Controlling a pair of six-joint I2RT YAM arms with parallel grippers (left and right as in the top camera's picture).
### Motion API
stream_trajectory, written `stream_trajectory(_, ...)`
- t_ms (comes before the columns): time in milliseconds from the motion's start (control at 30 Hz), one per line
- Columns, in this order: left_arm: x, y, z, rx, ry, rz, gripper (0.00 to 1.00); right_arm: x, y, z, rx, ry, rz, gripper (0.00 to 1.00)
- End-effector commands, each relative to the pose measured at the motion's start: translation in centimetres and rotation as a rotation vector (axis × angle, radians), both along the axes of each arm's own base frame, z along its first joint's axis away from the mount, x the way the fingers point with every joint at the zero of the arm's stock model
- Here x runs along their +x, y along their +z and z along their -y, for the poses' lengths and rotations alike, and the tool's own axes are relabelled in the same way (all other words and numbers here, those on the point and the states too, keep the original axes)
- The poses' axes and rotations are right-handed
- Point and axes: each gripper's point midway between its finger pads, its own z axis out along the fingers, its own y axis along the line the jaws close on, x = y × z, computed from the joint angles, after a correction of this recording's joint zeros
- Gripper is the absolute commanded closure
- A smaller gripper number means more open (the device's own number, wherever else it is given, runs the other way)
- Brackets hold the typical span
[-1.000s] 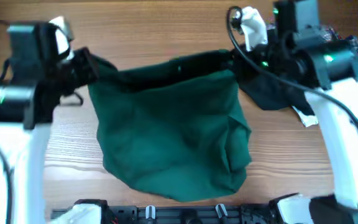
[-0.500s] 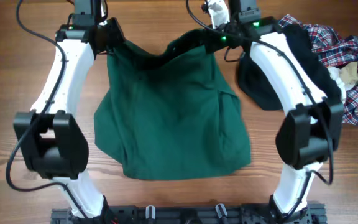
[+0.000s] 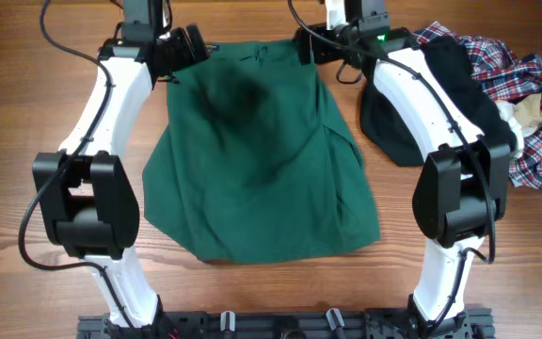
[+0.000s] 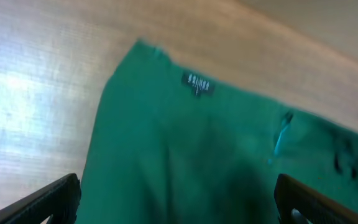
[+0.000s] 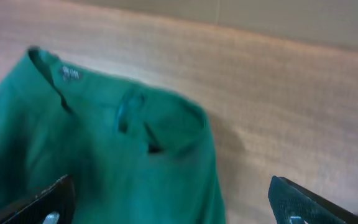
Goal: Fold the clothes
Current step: 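Lay the green garment flat on the table and release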
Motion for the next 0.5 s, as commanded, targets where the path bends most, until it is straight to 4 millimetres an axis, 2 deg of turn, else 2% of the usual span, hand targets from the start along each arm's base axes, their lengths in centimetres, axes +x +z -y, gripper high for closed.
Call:
stream_trajectory(0, -2.8, 0.5, 0.6, -0.028, -0.031, -0.093, 0.0, -2.9, 1.6, -0.5, 0.013, 0.093, -0.063, 0.0)
stream_trajectory(67, -5.8, -1.1, 0.3, 0.007, -0.074, -0.222, 0.0, -5.1, -0.1, 0.1, -0.011, 0.09, -0.179, 0.0)
stream_trajectory(133, -8.5, -2.0, 0.0, 0.018, -0.083, -0.34, 0.0, -6.9, -0.5, 0.0, 0.005, 0.111, -0.256, 0.0)
stream_trajectory(200, -10.8, -2.6, -0.7, 0.018, -0.07, -0.44, 0.01, -8.5, 0.1, -1.0, 0.063, 0.156, -0.303, 0.0)
stream_trajectory(300, -13.4, -2.9, -1.4, 0.013, -0.057, -0.548, 0.03, -11.1, 1.1, -1.4, 0.095, 0.186, -0.375, 0.0)
stream_trajectory(400, -15.6, -2.7, -1.4, 0.015, -0.059, -0.631, 0.06, -14.2, 1.6, -1.2, 0.061, 0.216, -0.454, 0.01)
stream_trajectory(467, -16.2, -1.8, -1.4, 0.015, -0.06, -0.628, 0.1, -14.9, 3.0, -0.9, 0.057, 0.212, -0.44, 0.01)
